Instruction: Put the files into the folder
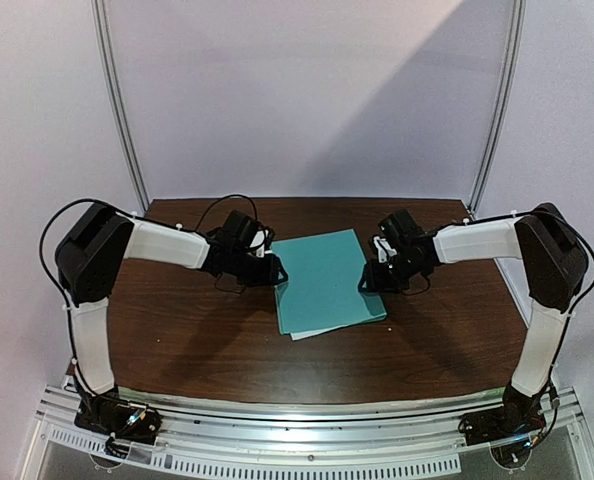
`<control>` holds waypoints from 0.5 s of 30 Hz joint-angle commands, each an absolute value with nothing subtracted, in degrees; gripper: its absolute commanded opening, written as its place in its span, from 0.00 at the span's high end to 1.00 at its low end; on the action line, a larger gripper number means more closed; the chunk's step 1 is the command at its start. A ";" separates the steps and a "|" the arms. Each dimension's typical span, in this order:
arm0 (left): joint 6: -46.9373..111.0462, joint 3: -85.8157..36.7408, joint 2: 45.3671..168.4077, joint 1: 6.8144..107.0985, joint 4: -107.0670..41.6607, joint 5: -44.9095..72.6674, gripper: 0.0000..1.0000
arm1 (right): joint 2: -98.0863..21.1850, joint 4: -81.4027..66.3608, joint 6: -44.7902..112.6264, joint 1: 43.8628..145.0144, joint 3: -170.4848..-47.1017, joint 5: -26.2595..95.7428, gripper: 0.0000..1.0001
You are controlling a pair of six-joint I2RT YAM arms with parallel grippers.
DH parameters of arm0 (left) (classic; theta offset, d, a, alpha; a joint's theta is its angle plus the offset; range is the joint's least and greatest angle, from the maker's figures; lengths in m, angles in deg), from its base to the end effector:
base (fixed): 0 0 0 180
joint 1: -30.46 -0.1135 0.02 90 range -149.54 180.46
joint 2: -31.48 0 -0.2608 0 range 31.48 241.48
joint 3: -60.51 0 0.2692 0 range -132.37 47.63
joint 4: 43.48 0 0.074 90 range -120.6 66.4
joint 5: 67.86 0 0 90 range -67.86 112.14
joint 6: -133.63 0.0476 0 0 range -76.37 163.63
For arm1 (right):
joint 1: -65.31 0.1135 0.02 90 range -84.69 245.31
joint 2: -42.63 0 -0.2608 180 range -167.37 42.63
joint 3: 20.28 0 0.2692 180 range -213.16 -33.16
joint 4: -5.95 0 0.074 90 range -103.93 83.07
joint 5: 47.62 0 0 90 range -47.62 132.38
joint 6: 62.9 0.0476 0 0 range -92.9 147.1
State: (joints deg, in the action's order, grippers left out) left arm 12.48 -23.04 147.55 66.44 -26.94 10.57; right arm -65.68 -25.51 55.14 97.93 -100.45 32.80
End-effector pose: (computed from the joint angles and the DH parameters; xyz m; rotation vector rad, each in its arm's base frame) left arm 0.3510 -0.2666 0.1119 0.2041 2.5477 -0.7427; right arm 0.3331 0.2226 0.1298 -0.1700 2.7056 0.5679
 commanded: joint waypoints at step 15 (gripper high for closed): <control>6.72 -37.33 162.41 78.72 -29.58 1.97 0.62 | -53.10 -31.28 55.57 91.94 -88.24 40.71 0.57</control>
State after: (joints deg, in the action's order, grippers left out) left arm 9.33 -34.32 156.95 73.88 -30.79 7.53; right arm -56.09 -29.30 55.38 93.04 -90.70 38.66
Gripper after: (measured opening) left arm 0.380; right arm 0.427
